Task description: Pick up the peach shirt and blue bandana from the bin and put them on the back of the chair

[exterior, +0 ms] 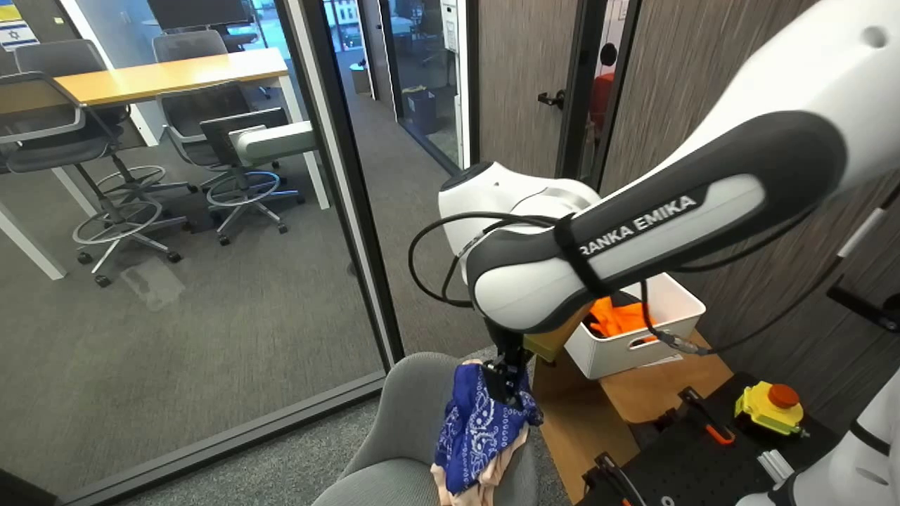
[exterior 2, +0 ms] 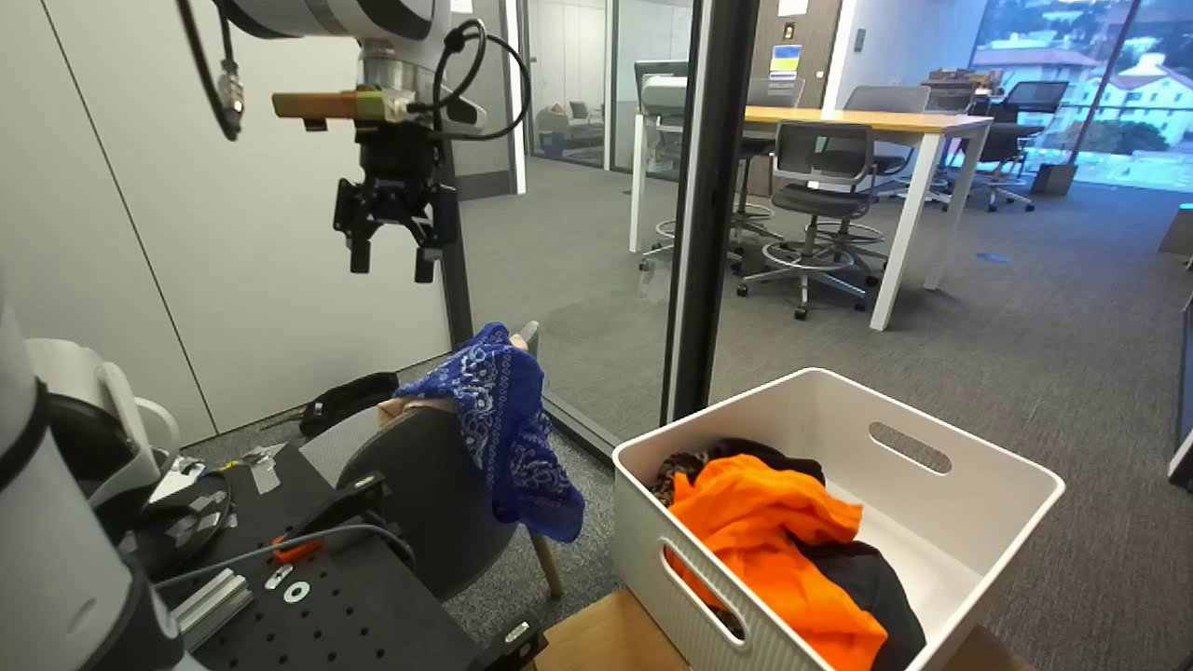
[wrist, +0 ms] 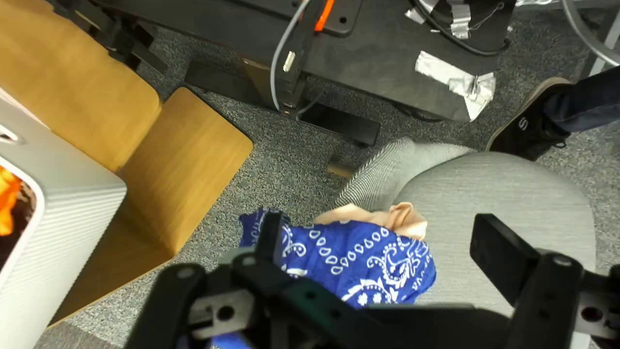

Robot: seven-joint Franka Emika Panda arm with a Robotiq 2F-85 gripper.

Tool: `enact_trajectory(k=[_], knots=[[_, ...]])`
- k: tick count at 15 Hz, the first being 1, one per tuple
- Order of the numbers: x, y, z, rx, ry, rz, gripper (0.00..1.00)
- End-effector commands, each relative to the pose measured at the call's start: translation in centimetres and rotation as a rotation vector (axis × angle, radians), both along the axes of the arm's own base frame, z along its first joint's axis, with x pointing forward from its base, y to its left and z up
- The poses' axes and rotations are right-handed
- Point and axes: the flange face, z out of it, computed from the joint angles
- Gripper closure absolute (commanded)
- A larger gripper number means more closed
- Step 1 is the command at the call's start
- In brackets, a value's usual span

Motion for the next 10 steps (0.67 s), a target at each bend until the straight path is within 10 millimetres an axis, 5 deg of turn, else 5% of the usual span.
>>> enact_trajectory(k=[1,5,10], knots=[[-3.9,-3.0,5.7,0.021,-0.036,0.001,0.0],[-7.5,-6.2,10.8,0.061,-0.057,-0.022,0.0],[-11.4,-12.7,15.9,0.151,-0.116,-0.121,0.0]])
